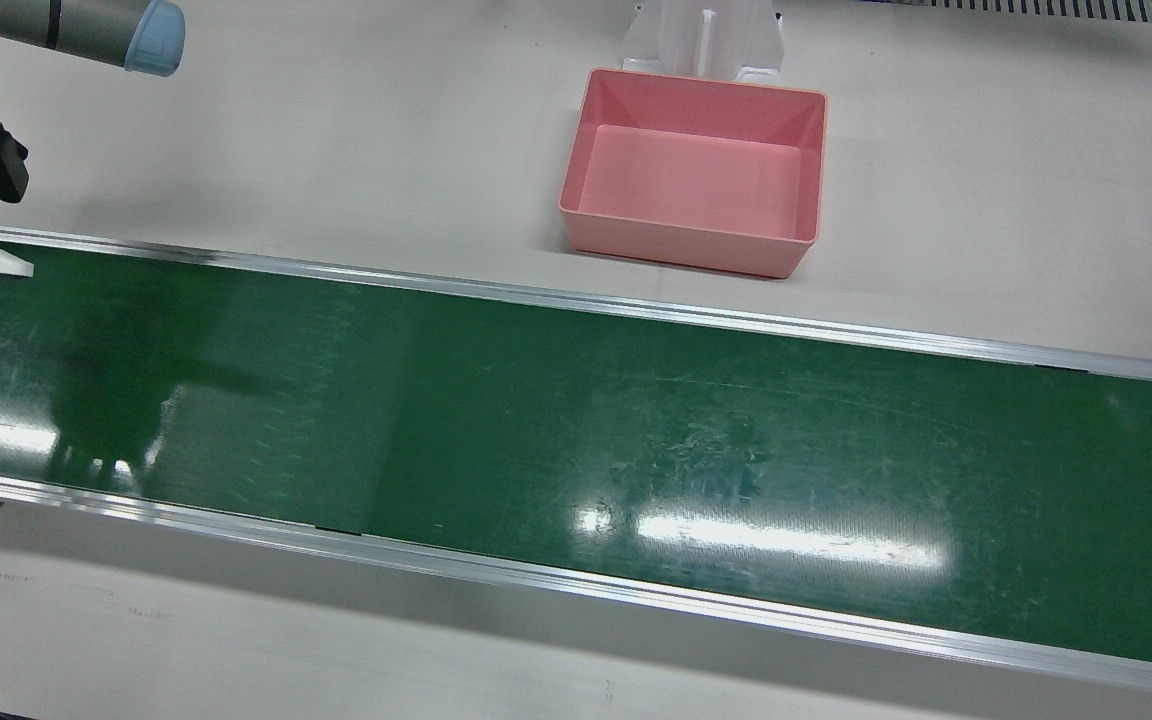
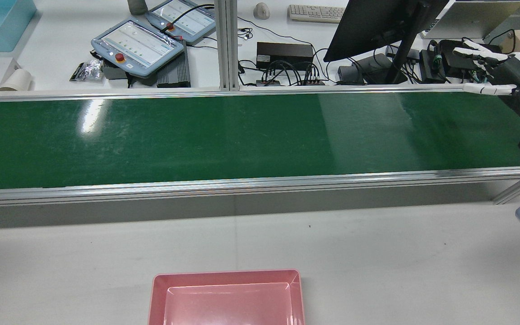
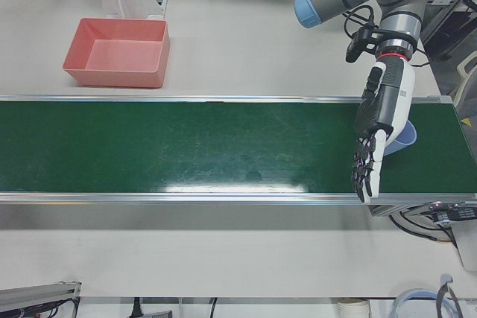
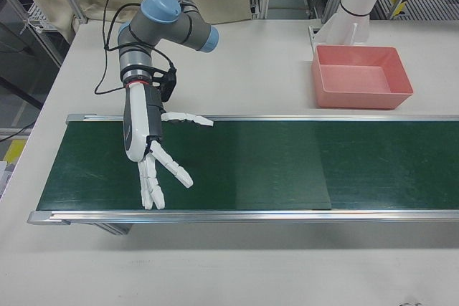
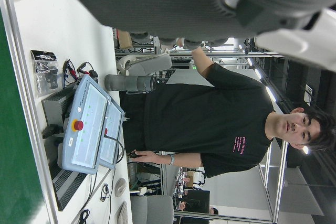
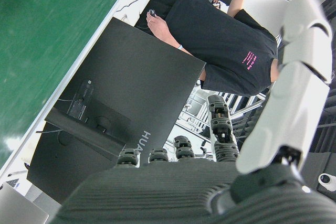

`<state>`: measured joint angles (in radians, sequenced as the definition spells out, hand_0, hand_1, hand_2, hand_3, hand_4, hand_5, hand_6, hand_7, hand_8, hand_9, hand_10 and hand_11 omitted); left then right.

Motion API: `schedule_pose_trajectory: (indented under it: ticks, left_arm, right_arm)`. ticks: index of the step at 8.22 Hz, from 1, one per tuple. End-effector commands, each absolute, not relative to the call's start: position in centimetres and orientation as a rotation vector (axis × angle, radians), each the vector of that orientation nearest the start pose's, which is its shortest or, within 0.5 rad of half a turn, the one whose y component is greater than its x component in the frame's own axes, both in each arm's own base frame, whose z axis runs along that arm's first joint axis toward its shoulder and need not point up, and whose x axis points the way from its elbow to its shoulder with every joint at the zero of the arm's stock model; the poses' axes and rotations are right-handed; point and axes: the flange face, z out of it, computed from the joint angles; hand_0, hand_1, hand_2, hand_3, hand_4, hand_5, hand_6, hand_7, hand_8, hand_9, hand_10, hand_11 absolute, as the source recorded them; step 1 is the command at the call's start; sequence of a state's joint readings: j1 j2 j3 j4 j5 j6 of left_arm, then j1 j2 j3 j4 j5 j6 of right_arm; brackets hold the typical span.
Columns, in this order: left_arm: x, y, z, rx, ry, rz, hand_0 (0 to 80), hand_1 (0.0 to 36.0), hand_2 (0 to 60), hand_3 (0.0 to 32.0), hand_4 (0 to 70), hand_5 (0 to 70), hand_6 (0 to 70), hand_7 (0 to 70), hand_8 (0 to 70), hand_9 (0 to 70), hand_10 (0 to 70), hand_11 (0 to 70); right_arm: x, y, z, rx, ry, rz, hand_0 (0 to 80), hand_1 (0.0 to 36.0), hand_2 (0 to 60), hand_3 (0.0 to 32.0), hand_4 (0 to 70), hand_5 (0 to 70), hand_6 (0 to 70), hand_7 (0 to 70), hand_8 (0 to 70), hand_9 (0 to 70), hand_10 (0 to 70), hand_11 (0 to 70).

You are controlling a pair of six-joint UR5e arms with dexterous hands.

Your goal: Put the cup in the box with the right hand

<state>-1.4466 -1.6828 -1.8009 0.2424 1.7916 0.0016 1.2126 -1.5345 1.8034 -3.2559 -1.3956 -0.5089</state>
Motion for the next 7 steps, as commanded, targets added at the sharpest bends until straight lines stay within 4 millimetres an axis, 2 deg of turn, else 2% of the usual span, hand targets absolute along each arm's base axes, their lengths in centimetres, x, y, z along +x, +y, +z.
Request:
schedule_pose_trajectory:
  ticks: [1, 2, 3, 4, 5, 7]
  left_arm:
    - [-4.59, -53.34, 54.28, -0.346, 2.133, -1.927, 0.0, 0.0, 0.0, 0.0, 0.0, 0.0, 0.0, 0.0, 0.0, 0.0, 0.0, 0.0]
    - [-4.57, -53.33, 54.21, -0.347, 2.133, -1.924, 0.0, 0.0, 0.0, 0.0, 0.0, 0.0, 0.0, 0.0, 0.0, 0.0, 0.0, 0.0]
    - [-4.57, -53.33, 54.21, -0.347, 2.133, -1.924, 0.0, 0.0, 0.0, 0.0, 0.0, 0.0, 0.0, 0.0, 0.0, 0.0, 0.0, 0.0]
    - [-4.49, -53.34, 54.28, -0.349, 2.131, -1.925, 0.0, 0.0, 0.0, 0.0, 0.0, 0.0, 0.0, 0.0, 0.0, 0.0, 0.0, 0.0]
    - [-4.57, -53.34, 54.28, -0.347, 2.132, -1.926, 0.0, 0.0, 0.0, 0.0, 0.0, 0.0, 0.0, 0.0, 0.0, 0.0, 0.0, 0.0]
    - [-4.57, -53.34, 54.28, -0.347, 2.132, -1.926, 0.0, 0.0, 0.0, 0.0, 0.0, 0.0, 0.0, 0.0, 0.0, 0.0, 0.0, 0.0]
  right_arm:
    - [-4.08, -52.70, 56.51, -0.404, 2.748, -2.245, 44.7, 12.7, 18.1, 2.6, 8.6, 3.7, 2.8, 11.7, 1.1, 4.8, 2.0, 4.3]
    - [-4.33, -52.68, 56.50, -0.398, 2.752, -2.245, 44.3, 13.6, 21.7, 1.8, 8.0, 3.7, 2.9, 11.6, 1.1, 4.8, 2.1, 4.5]
    - [-4.41, -52.68, 56.50, -0.398, 2.754, -2.246, 45.9, 10.9, 11.3, 1.8, 11.8, 3.7, 2.9, 11.7, 1.2, 4.9, 2.1, 4.4]
    - [-4.47, -52.66, 56.52, -0.402, 2.754, -2.249, 45.6, 10.3, 11.0, 2.4, 11.3, 3.5, 2.8, 11.4, 1.1, 4.8, 2.1, 4.4]
    - [-4.43, -52.56, 56.73, -0.407, 2.753, -2.254, 45.2, 11.4, 13.4, 4.6, 8.6, 3.7, 2.5, 10.7, 1.1, 4.7, 2.0, 4.3]
    - [-4.51, -52.52, 57.32, -0.409, 2.749, -2.271, 46.3, 9.6, 6.6, 5.2, 10.0, 3.8, 2.2, 9.2, 1.3, 4.6, 2.3, 4.7]
